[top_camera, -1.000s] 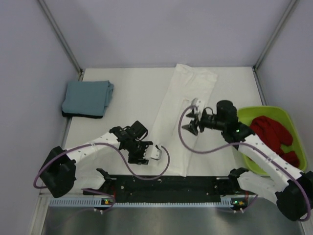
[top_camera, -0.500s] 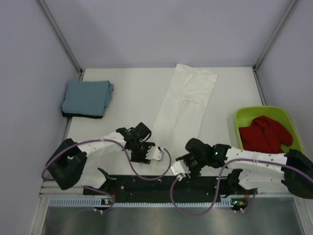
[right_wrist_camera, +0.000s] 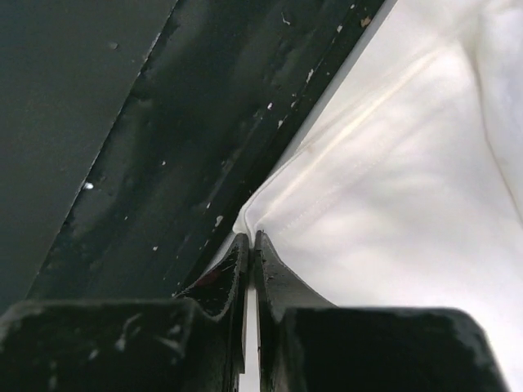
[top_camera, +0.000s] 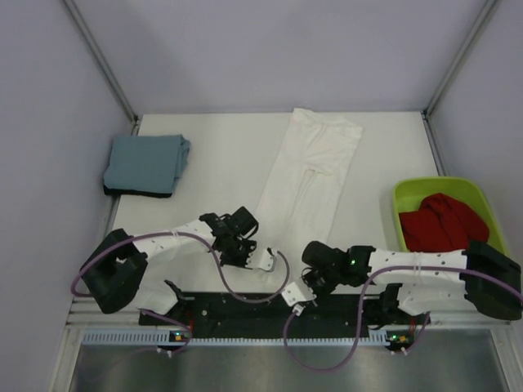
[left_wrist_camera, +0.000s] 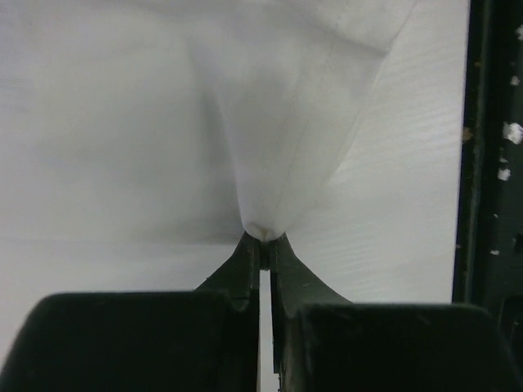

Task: Fold and stack the t-shirts
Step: Grab the bottom of the folded rectangular tshirt with both arms, then fold the folded rectangular tshirt in 1/3 of the way

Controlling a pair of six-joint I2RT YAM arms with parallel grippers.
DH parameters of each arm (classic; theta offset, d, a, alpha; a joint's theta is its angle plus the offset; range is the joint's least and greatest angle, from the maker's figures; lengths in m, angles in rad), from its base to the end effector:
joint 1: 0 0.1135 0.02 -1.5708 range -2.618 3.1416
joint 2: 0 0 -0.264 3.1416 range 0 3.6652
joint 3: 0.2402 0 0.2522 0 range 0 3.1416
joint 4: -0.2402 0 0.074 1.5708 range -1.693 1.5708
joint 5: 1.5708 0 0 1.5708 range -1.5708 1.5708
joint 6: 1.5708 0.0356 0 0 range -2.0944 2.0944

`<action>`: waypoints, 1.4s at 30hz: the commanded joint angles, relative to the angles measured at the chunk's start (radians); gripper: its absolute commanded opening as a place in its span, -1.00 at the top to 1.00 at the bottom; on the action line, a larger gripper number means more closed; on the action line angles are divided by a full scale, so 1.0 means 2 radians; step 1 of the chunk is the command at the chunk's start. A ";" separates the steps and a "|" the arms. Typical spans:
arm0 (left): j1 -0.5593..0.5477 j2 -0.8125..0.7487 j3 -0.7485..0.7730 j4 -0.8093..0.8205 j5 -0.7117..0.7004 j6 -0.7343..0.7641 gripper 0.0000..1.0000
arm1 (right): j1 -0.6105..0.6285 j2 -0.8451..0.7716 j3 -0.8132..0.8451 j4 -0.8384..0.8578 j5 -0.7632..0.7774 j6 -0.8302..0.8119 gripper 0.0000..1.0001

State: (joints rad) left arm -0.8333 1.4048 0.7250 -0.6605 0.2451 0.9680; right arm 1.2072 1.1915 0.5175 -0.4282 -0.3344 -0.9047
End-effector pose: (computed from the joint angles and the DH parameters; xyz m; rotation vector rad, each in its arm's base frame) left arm 0.1479 -0.1756 0.1609 2.2808 1.7551 -0.3312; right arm 0.0601 0.1908 0.1567 -2.3842 1.2249 0.5432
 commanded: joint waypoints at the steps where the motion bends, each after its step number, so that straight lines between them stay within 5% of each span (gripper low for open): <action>1: -0.005 -0.044 -0.005 -0.115 0.022 0.010 1.00 | 0.006 -0.066 0.010 -0.054 0.004 -0.002 1.00; 9: -0.004 -0.081 0.111 -0.117 -0.009 -0.024 1.00 | -0.047 -0.145 0.049 -0.068 0.044 0.037 1.00; 17: 0.022 0.094 0.287 -0.093 -0.114 -0.063 1.00 | -0.212 -0.137 0.055 0.049 0.127 0.067 1.00; 28: 0.072 0.308 0.526 -0.063 -0.159 -0.087 1.00 | -0.331 0.007 0.031 0.294 0.209 0.063 1.00; 42: 0.098 0.400 0.588 -0.018 -0.172 -0.090 1.00 | -0.393 0.149 0.043 0.440 0.189 0.051 1.00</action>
State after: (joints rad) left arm -0.6533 2.1826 1.8488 -0.7506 -0.0433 0.8154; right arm 0.4458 1.4765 0.5705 0.2893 0.0521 -0.7940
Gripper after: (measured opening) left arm 0.024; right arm 0.011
